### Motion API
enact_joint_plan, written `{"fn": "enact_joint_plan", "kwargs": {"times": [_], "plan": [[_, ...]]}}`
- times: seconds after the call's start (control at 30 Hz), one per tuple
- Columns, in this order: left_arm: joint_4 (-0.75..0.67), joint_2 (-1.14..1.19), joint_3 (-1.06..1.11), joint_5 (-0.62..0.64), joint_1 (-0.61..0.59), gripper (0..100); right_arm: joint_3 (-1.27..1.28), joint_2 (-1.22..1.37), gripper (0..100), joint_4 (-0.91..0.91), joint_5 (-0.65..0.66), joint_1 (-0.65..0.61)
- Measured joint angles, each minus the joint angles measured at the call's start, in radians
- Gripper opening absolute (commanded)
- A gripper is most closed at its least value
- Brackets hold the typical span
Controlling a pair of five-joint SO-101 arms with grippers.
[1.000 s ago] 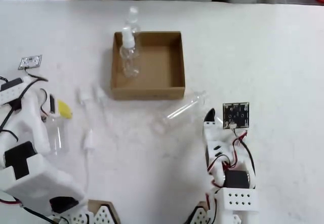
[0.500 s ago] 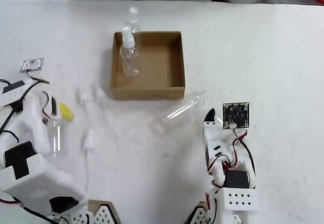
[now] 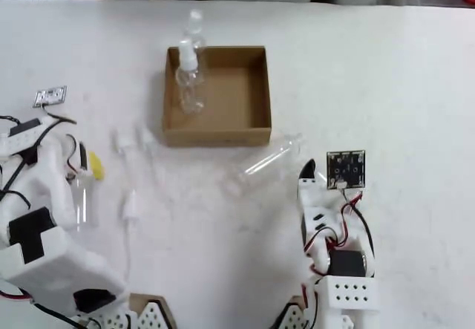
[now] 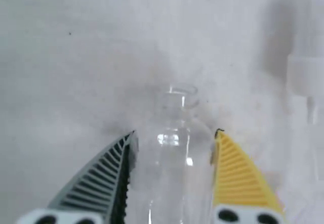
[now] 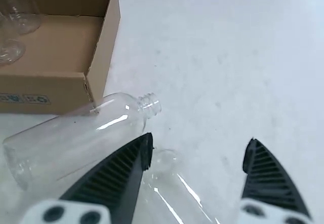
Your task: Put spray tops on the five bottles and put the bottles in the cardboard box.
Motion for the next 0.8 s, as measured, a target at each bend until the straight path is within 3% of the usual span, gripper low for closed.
{"fn": "enact_joint_plan", "kwargs": {"times": [0.63,0.8], "plan": [[0.040,0.000,0.000,0.006,-0.080,8,0.000,0.000,26.5,0.000,0.003,0.000],[0.014,-0.005,0.031,0.006,-0.112,8,0.000,0.000,26.5,0.000,0.055,0.000]]}}
